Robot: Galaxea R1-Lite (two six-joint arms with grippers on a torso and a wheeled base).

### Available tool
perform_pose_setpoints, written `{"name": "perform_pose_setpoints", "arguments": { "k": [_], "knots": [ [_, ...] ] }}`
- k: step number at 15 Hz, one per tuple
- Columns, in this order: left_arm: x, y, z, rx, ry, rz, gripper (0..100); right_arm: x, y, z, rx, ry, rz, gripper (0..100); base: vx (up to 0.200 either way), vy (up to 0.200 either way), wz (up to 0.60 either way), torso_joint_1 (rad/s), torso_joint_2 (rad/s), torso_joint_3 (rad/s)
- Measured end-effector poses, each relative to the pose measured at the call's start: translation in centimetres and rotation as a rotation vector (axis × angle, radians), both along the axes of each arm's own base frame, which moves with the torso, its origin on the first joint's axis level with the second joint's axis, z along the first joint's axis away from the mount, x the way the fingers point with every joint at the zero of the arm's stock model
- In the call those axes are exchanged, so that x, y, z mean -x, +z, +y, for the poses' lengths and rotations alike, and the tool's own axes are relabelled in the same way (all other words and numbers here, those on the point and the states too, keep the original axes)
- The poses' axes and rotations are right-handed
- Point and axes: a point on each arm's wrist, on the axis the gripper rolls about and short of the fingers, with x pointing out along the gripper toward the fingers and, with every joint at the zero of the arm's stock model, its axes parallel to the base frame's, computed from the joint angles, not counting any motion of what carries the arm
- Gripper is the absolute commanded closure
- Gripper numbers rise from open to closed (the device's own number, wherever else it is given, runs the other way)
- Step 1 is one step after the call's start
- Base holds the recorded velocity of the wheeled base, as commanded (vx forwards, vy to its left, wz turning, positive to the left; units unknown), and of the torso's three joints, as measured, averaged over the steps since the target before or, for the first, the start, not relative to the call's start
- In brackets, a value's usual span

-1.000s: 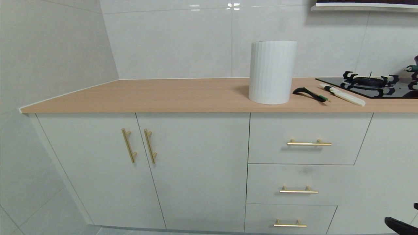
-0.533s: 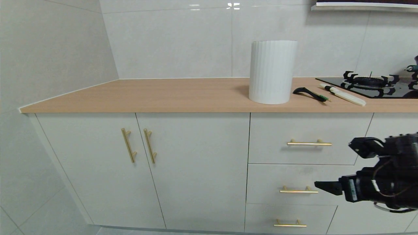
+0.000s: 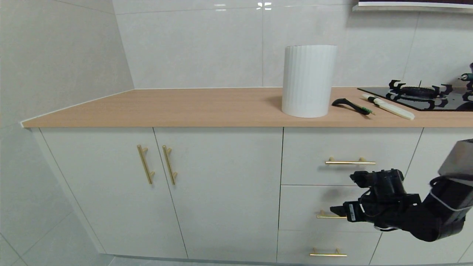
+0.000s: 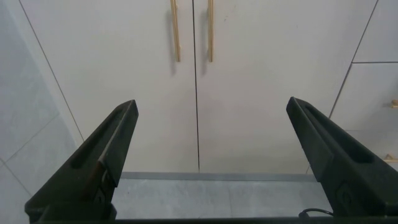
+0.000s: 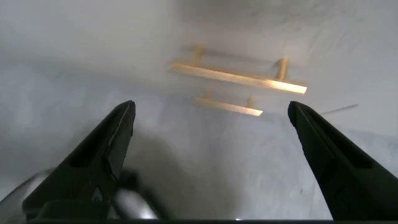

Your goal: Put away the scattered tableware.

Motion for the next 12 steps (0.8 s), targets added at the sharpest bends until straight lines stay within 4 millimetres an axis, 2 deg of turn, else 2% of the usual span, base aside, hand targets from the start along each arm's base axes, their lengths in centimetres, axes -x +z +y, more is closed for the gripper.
{"name": "perform_pose_setpoints", "arguments": {
  "k": [2,5,8,12],
  "knots": [
    [0.0,0.0,0.0,0.000,0.000,0.000,0,-1.0,-2.7,-0.6,0.025,-0.061,-0.073,0,0.000,0.000,0.00,0.000,0.00,0.000],
    [0.0,0.0,0.0,0.000,0.000,0.000,0,-0.9,-5.8,-1.1,0.054,-0.089,-0.011,0,0.000,0.000,0.00,0.000,0.00,0.000],
    [0.0,0.0,0.0,0.000,0.000,0.000,0,-1.4,-7.0,-1.6,0.068,-0.119,0.004,0,0.000,0.000,0.00,0.000,0.00,0.000],
    [0.0,0.0,0.0,0.000,0.000,0.000,0,-2.4,-7.5,-2.0,0.075,-0.147,-0.012,0,0.000,0.000,0.00,0.000,0.00,0.000]
  ]
}}
